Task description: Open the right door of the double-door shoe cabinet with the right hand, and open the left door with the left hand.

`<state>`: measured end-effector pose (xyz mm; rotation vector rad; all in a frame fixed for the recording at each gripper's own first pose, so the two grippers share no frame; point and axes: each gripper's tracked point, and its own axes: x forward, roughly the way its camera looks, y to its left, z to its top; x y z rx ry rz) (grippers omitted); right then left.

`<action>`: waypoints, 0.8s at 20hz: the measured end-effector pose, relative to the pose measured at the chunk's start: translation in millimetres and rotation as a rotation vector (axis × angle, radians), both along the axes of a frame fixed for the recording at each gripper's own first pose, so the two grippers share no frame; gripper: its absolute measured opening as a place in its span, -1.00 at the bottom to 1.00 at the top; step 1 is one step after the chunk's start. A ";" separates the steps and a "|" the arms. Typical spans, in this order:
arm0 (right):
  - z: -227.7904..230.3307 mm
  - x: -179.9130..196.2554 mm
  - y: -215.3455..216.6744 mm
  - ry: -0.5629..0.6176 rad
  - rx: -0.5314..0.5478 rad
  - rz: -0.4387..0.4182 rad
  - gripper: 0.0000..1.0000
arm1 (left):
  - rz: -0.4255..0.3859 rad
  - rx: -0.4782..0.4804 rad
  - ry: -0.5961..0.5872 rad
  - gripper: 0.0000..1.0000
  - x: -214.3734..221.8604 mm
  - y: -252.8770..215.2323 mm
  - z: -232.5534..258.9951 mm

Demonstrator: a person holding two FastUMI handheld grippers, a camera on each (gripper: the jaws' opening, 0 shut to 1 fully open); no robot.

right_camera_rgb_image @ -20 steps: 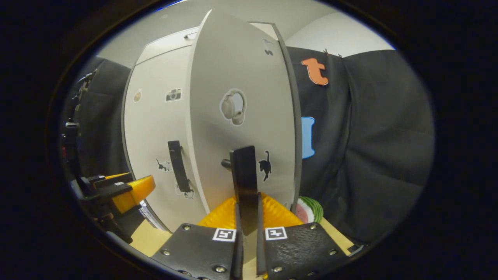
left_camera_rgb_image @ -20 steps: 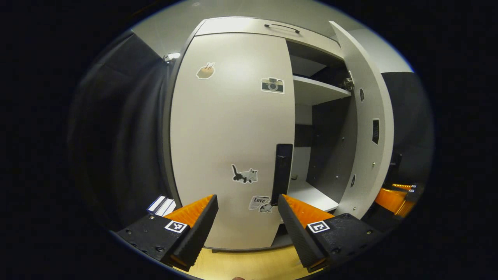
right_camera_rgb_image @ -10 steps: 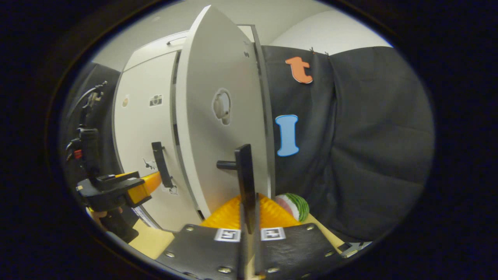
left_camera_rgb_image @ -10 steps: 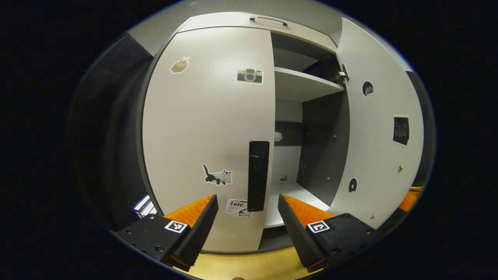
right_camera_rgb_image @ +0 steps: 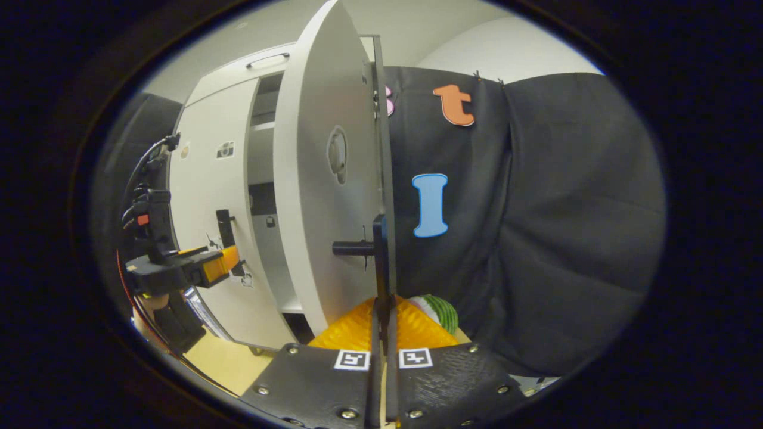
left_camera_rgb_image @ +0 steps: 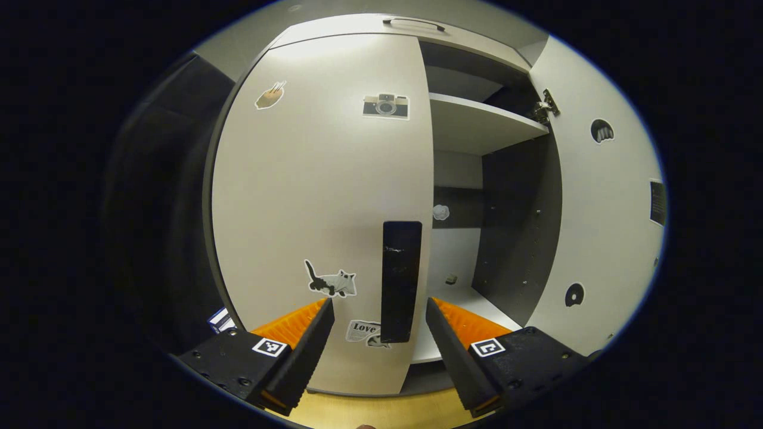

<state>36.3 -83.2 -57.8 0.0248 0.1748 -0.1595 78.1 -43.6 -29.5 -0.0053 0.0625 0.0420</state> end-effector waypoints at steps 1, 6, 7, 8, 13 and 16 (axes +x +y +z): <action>-1.5 2.2 -4.4 0.003 -0.010 -0.006 -0.92 | 0.007 0.005 0.003 0.92 2.9 -0.2 -1.0; -2.1 2.1 -11.9 0.005 0.012 0.010 -0.99 | 0.052 0.021 -0.011 0.89 18.2 1.4 1.8; -2.1 3.0 -14.6 0.003 0.014 0.015 -0.99 | 0.060 0.021 -0.014 0.83 20.6 2.1 2.9; -2.2 2.7 -15.0 0.004 0.015 0.021 -0.99 | 0.066 0.021 -0.016 0.77 22.0 2.9 3.9; -3.6 4.5 -17.2 0.003 0.024 0.034 -0.99 | 0.081 0.015 -0.053 0.59 28.1 4.1 17.4; -3.6 5.0 -18.2 0.002 0.025 0.037 -0.99 | 0.079 0.024 -0.059 0.50 33.5 2.5 21.1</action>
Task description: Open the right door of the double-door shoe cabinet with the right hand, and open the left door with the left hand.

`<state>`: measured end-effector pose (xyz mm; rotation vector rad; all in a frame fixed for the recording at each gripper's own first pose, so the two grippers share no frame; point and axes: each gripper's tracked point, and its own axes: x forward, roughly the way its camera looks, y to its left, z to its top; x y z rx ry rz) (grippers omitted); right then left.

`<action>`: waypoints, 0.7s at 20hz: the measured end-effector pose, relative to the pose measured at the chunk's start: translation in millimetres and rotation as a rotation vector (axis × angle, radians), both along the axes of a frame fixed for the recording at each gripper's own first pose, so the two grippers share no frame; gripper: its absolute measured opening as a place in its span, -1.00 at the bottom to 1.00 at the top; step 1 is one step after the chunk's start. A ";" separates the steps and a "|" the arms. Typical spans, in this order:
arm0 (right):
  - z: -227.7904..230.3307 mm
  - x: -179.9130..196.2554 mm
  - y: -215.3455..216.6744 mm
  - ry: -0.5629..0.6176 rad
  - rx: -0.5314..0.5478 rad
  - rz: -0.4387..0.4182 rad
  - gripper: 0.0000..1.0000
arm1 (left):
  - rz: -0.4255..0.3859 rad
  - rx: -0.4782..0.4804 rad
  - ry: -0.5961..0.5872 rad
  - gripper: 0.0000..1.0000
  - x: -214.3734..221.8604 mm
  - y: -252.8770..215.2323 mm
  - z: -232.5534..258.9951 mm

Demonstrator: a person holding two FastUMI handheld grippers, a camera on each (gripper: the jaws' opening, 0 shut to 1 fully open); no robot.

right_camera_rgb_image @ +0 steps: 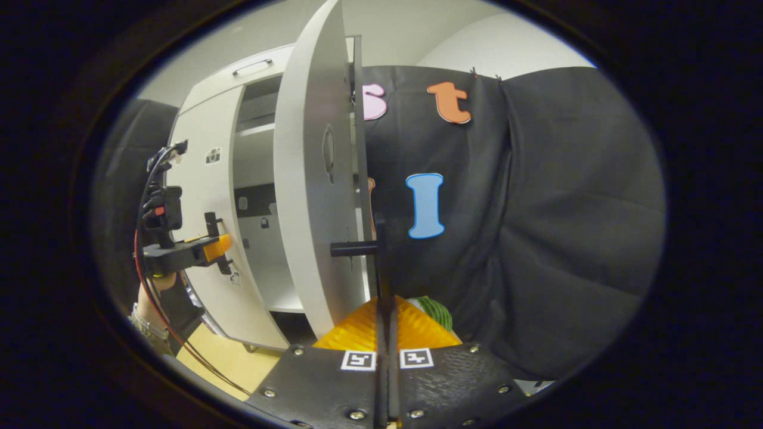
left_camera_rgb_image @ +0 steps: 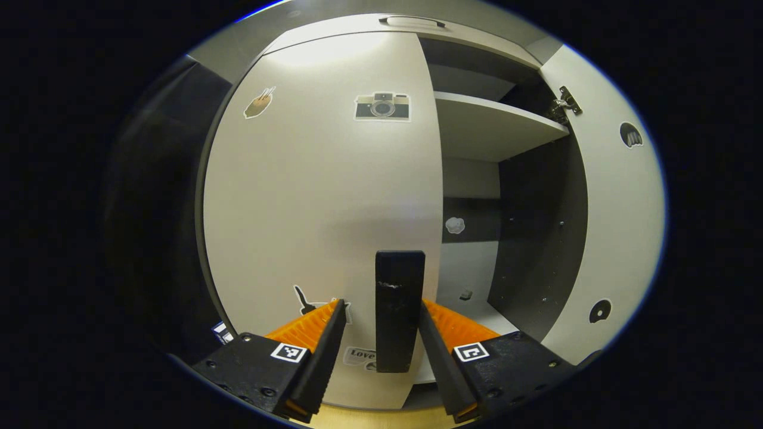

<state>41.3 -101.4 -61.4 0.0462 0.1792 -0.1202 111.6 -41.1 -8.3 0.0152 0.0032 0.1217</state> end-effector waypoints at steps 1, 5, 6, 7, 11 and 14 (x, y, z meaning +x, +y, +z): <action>-0.6 0.3 -0.1 0.000 0.001 0.000 -0.99 | -0.005 0.001 0.006 0.45 0.7 -1.6 -0.2; -0.9 0.9 -0.6 0.002 0.000 0.002 -0.99 | -0.024 -0.001 0.004 0.06 2.4 -9.4 -0.2; -0.7 0.6 -0.8 0.003 0.000 0.003 -0.99 | -0.020 0.004 0.002 -0.10 4.4 -10.3 -1.4; -1.2 1.1 -0.7 0.005 -0.001 0.004 -0.99 | -0.018 0.015 0.010 -0.26 3.1 -10.2 -1.7; -1.9 1.6 -0.6 0.008 -0.002 0.005 -0.99 | -0.026 -0.003 0.031 -0.36 2.1 -10.3 -2.6; -1.4 3.3 -1.0 0.010 -0.002 0.004 -0.99 | -0.028 -0.005 0.036 -0.40 0.0 -9.9 -2.7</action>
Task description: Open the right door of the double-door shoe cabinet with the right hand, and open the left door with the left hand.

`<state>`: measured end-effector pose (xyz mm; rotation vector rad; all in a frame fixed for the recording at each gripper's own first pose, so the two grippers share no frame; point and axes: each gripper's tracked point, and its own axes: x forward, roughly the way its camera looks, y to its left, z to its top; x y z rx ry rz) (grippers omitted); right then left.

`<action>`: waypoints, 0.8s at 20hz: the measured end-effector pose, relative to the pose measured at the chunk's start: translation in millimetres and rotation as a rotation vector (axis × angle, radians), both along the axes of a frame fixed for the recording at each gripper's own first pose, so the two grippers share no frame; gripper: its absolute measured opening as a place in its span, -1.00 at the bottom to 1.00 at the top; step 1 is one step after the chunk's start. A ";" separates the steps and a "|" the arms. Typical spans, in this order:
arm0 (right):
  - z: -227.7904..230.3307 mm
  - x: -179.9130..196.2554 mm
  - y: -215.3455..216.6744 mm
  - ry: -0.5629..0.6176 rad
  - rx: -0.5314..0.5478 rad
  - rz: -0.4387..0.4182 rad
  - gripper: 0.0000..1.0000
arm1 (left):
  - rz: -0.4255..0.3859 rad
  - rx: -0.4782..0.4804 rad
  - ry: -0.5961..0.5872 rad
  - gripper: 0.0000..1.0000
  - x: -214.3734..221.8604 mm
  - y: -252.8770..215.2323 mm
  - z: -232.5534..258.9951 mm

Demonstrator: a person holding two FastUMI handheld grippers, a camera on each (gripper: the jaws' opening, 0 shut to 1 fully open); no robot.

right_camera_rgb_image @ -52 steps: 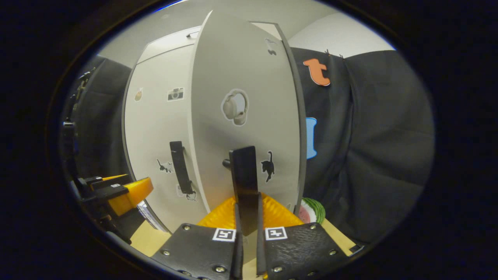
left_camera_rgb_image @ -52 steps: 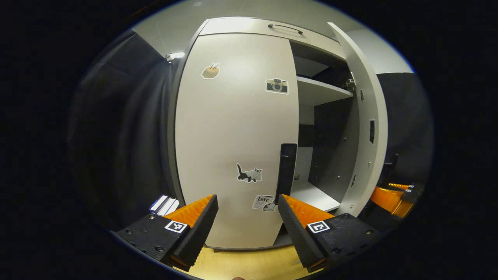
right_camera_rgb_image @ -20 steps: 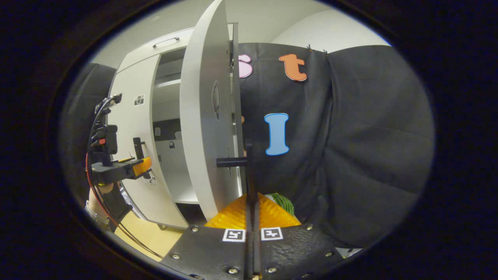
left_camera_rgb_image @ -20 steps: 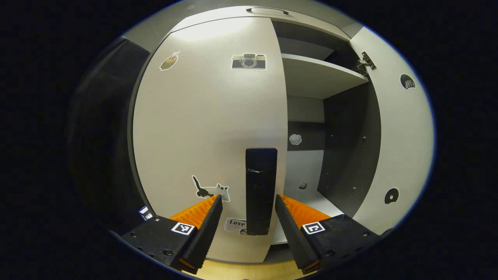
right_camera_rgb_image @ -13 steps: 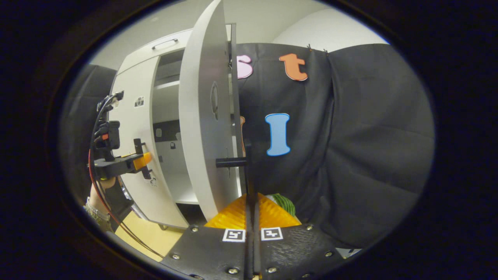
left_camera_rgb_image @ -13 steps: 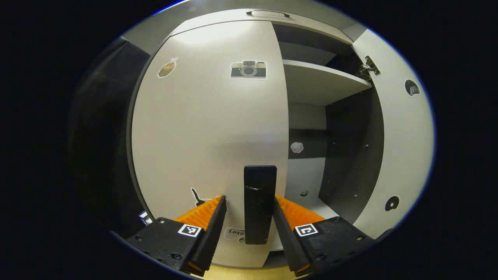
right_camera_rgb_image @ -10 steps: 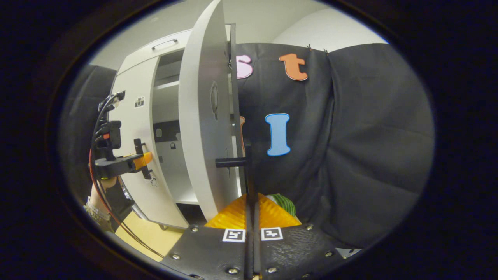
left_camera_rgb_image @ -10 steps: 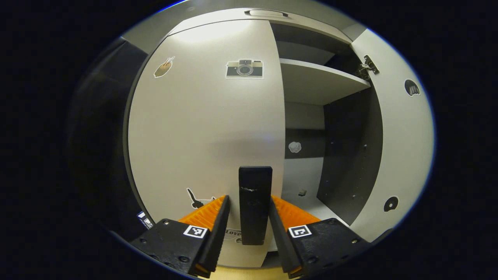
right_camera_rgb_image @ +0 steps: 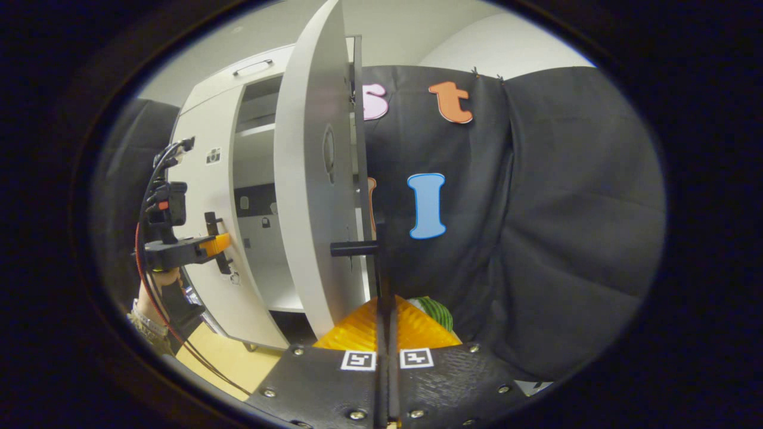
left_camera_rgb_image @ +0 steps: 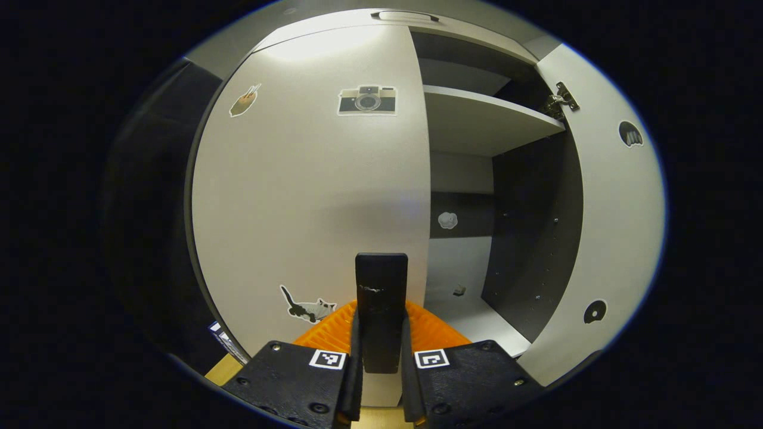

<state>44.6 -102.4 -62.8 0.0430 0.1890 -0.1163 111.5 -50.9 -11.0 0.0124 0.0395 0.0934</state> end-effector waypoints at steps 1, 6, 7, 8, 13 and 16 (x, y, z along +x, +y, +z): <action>-0.5 0.1 -0.3 0.000 0.000 0.000 -0.99 | -0.003 -0.001 0.001 -0.48 -0.9 0.0 -0.2; -0.1 3.0 -1.0 0.002 -0.002 0.001 -0.99 | -0.010 -0.013 0.006 -0.51 -7.5 0.5 -0.6; -0.1 3.4 -1.0 0.002 -0.003 0.002 -0.99 | -0.008 -0.014 0.008 -0.51 -8.7 0.7 -0.8; -0.3 4.0 -1.2 0.003 -0.003 0.002 -0.99 | -0.007 -0.014 0.009 -0.55 -10.0 1.3 -0.4; -0.4 1.4 -1.7 0.005 -0.002 0.007 -0.99 | -0.006 -0.021 0.009 -0.55 -13.2 2.9 0.5; 0.3 2.6 -3.6 0.006 0.000 0.008 -0.99 | -0.008 -0.034 0.011 -0.55 -13.4 4.8 -0.5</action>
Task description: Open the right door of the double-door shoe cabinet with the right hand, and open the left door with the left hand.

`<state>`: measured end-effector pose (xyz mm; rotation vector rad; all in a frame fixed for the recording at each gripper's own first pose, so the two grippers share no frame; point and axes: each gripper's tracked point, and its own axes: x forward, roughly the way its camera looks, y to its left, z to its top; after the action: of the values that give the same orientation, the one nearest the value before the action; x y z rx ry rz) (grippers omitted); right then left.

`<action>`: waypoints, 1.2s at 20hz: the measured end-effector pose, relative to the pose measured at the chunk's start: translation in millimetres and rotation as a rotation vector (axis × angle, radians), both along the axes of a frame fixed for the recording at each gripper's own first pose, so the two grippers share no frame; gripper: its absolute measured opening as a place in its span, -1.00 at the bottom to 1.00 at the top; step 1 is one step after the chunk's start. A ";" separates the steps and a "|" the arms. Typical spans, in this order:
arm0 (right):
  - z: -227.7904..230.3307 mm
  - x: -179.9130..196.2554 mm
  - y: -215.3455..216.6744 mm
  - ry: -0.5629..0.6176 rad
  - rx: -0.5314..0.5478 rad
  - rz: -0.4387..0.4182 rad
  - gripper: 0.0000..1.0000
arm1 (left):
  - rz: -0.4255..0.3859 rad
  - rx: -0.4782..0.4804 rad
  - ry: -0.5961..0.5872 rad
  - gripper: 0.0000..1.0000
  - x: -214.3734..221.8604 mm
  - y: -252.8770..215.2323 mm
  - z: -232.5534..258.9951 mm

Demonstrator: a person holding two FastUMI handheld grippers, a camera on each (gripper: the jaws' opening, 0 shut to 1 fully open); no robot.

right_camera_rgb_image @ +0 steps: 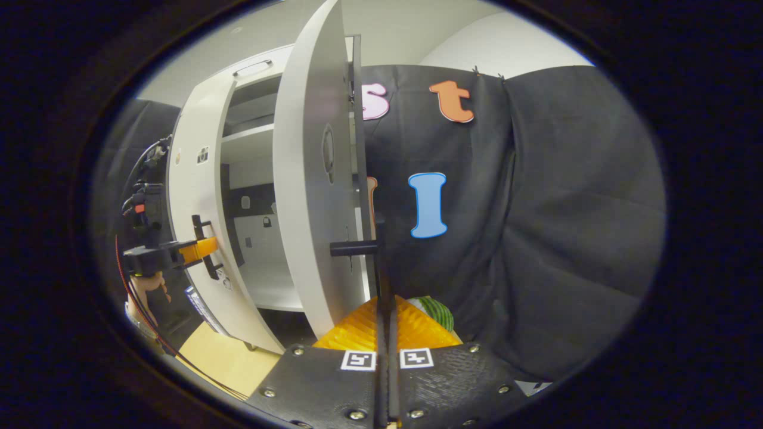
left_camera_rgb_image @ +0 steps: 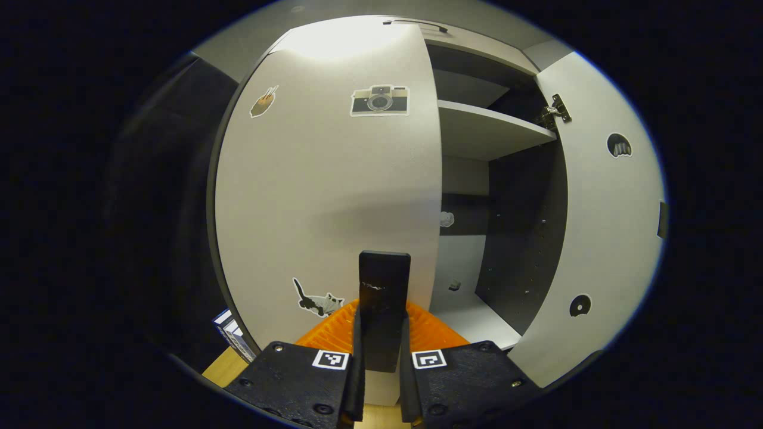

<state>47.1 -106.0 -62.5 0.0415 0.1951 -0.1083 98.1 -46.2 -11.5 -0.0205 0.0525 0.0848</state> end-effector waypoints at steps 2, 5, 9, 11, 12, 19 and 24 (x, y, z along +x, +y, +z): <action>-0.2 0.4 0.8 0.001 -0.001 0.000 -0.99 | 0.000 -0.002 -0.002 -0.55 1.7 0.7 -0.5; -0.4 0.6 0.8 0.002 -0.001 0.000 -0.99 | -0.006 -0.003 0.001 -0.56 -0.5 1.0 -0.7; -1.4 -0.4 1.0 0.002 -0.001 -0.001 -0.99 | -0.015 -0.014 -0.002 -0.55 -0.8 2.4 -0.9; -1.7 -0.4 1.4 0.002 -0.001 -0.001 -0.99 | -0.020 -0.015 -0.001 -0.56 -1.1 3.0 -1.4; -1.5 -0.5 1.3 0.002 -0.001 -0.001 -0.99 | -0.023 -0.015 0.000 -0.56 -1.5 3.2 -1.5; -2.1 -0.2 -0.4 0.001 0.000 0.008 -0.99 | -0.045 -0.022 0.011 -0.53 -0.8 5.5 -2.5; -1.9 0.6 -1.4 0.000 0.002 0.015 -0.99 | -0.050 -0.032 0.014 -0.56 0.5 7.3 -2.3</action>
<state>47.8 -107.3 -64.4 0.0416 0.1957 -0.0931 98.6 -38.9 -13.8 -0.0502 0.0685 0.0337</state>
